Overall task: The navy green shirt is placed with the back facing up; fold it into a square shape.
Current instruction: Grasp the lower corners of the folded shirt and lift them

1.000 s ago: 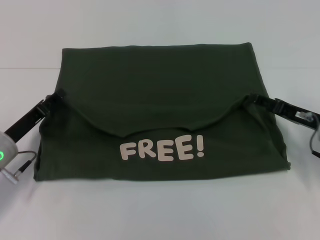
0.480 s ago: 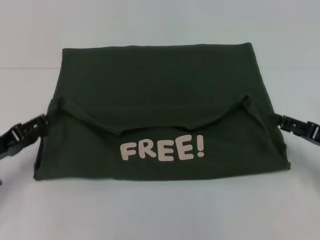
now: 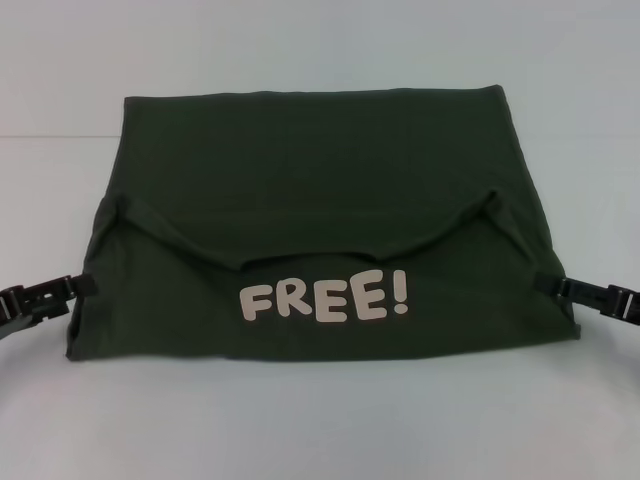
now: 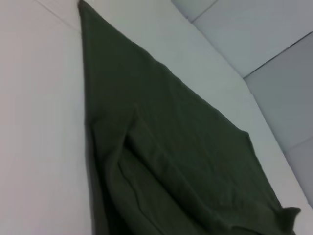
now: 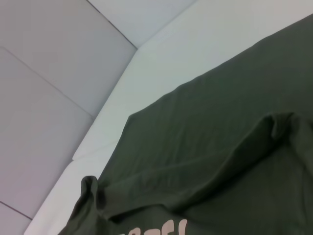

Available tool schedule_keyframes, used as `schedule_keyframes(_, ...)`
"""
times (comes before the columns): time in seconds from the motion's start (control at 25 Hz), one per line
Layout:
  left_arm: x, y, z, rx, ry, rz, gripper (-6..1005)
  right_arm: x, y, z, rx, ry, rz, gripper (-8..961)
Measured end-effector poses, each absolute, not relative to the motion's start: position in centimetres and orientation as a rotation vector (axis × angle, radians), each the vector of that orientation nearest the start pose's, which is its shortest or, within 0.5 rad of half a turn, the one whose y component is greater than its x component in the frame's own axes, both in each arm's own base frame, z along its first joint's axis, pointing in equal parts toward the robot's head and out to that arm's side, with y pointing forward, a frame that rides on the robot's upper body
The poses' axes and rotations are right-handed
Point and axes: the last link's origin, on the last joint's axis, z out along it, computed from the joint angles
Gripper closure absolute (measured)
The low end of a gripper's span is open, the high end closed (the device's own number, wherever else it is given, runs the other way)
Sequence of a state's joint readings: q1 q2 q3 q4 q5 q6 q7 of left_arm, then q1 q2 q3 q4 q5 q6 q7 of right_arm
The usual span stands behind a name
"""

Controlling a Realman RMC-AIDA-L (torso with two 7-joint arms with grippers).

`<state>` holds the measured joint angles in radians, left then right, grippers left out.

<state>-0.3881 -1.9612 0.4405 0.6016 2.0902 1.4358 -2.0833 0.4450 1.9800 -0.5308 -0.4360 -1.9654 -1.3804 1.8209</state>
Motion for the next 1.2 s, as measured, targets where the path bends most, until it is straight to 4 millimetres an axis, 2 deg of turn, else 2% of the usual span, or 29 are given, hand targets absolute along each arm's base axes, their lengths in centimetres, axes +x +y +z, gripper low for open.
schedule_keyframes(0.32, -37.6, 30.3, 5.6, -1.947, -1.698, -0.689, 188, 34.0, 31.7, 2.1, -2.175, 1.529, 0.811, 88)
schedule_keyframes(0.72, -37.5, 30.1, 3.9, -1.979, -1.686, -0.673, 193, 33.8, 31.8, 1.9, -2.181, 1.525, 0.813, 89)
schedule_keyframes(1.2, -37.4, 29.9, 3.6, -1.991, -1.703, -0.666, 192, 33.7, 32.0, 1.7, -2.18, 1.521, 0.812, 91)
